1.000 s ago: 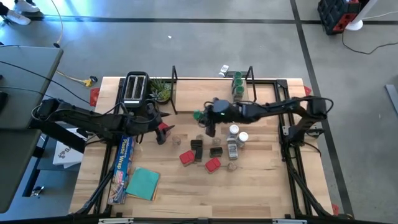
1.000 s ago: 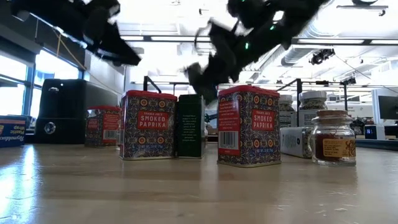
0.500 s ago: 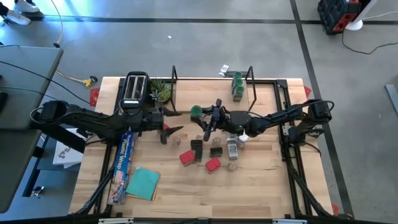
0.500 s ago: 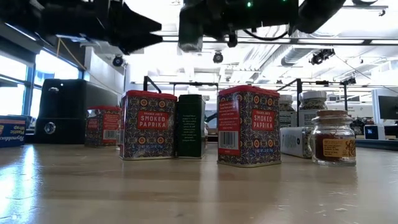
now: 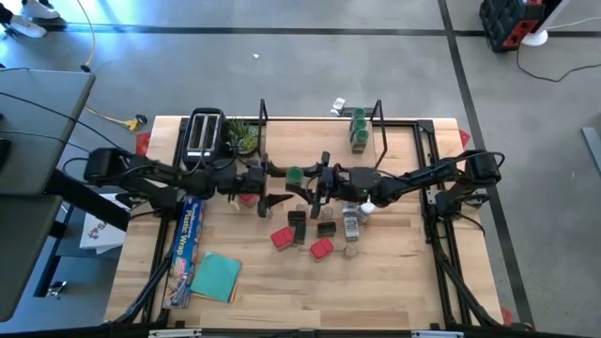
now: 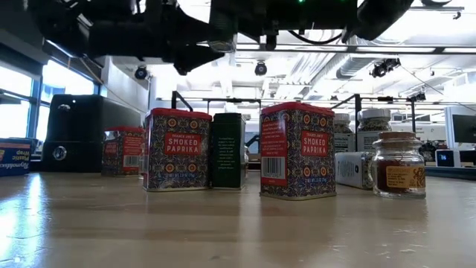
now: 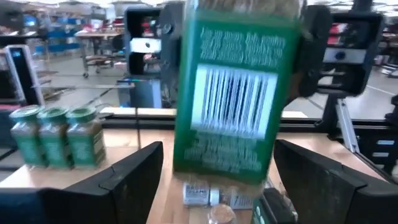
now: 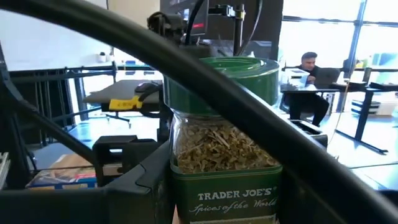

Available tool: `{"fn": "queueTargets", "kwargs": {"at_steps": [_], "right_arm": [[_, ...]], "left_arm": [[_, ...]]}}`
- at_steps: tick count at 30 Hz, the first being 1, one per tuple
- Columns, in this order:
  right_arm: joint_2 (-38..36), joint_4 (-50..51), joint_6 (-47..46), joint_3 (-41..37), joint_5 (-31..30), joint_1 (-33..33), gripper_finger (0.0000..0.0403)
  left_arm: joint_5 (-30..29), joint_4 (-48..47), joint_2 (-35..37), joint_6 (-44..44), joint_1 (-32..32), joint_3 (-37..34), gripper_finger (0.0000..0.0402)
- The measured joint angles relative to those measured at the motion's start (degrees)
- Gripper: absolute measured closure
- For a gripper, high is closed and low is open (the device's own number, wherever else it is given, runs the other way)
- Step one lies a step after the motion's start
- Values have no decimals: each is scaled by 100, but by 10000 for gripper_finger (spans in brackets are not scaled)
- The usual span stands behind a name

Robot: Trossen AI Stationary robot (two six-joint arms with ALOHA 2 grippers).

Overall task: Shelf spices
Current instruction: Put the green seasoning bottle on the shelf aligned with the other green seasoning bottles

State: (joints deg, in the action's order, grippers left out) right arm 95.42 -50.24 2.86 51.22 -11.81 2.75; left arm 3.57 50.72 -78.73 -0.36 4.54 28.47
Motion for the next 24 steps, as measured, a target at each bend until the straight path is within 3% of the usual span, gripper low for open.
{"fn": "queueTargets", "kwargs": {"at_steps": [6, 13, 19, 24], "right_arm": [[0, 23, 17, 0, 101, 6, 215], [0, 109, -73, 0, 147, 10, 214], [0, 130, -112, 2, 129, 8, 141], [-177, 649, 30, 5, 134, 46, 123]], "left_arm": [[351, -14, -52, 54, -4, 105, 112], [367, 15, -5, 87, -2, 105, 198], [536, -1, -3, 116, -2, 105, 211], [1151, -156, -3, -72, 146, 105, 211]]}}
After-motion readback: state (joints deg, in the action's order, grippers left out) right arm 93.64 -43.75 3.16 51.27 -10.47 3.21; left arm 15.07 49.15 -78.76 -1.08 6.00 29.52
